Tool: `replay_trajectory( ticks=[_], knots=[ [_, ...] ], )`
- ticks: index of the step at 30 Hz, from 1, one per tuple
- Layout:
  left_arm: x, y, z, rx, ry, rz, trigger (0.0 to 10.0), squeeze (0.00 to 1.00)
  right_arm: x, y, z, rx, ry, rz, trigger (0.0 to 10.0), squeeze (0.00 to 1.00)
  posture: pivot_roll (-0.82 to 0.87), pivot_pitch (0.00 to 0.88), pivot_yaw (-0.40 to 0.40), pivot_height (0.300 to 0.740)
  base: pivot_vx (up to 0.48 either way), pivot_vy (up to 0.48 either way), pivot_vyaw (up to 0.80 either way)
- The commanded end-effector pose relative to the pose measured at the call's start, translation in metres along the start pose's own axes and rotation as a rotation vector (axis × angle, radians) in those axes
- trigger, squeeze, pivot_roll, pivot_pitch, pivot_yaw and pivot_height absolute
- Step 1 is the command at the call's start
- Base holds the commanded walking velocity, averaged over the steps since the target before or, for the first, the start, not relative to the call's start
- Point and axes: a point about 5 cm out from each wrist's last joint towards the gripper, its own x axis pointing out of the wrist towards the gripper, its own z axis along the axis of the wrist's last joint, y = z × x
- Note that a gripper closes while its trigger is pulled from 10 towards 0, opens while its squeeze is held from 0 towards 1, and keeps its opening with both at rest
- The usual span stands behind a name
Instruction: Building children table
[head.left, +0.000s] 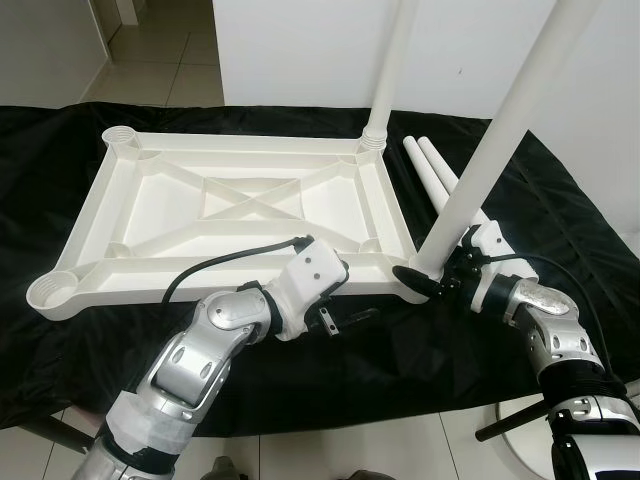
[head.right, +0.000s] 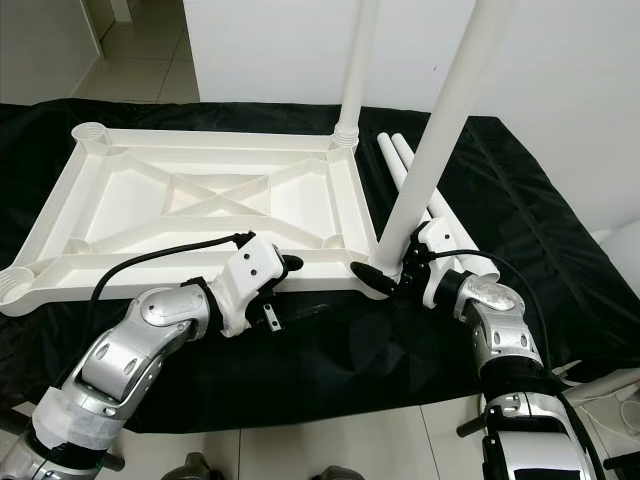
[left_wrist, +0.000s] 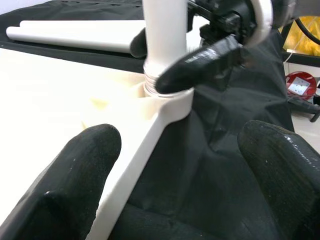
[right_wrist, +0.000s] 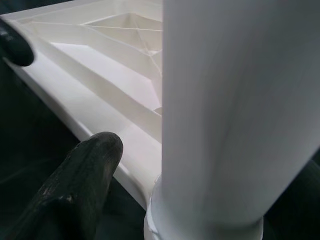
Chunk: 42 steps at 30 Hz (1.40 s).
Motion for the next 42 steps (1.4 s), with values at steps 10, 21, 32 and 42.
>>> replay_trajectory(
  ticks=[10, 21, 32, 42],
  knots=[
    [-0.01, 0.01, 0.007, 0.006, -0.017, 0.038, 10.0, 0.0, 0.031, 0.041, -0.012, 0.094, -0.019, 0.191, 10.0, 0.0, -0.03, 0.013, -0.046, 0.74, 0.0, 0.0, 0.0],
    [-0.013, 0.009, 0.002, 0.036, -0.018, 0.072, 10.0, 0.0, 0.036, 0.042, -0.002, 0.084, -0.099, 0.086, 10.0, 0.0, -0.03, 0.01, -0.054, 0.74, 0.0, 0.0, 0.0],
    [-0.016, 0.001, -0.006, 0.03, -0.014, 0.054, 10.0, 0.0, 0.03, 0.03, 0.013, 0.049, -0.184, -0.074, 10.0, 0.0, -0.05, 0.018, -0.055, 0.74, 0.0, 0.0, 0.0],
    [-0.008, -0.008, -0.01, -0.017, -0.022, 0.089, 10.0, 0.0, 0.031, 0.031, 0.018, 0.041, -0.184, -0.076, 10.0, 0.0, -0.05, 0.032, -0.045, 0.74, 0.0, 0.0, 0.0]
  ],
)
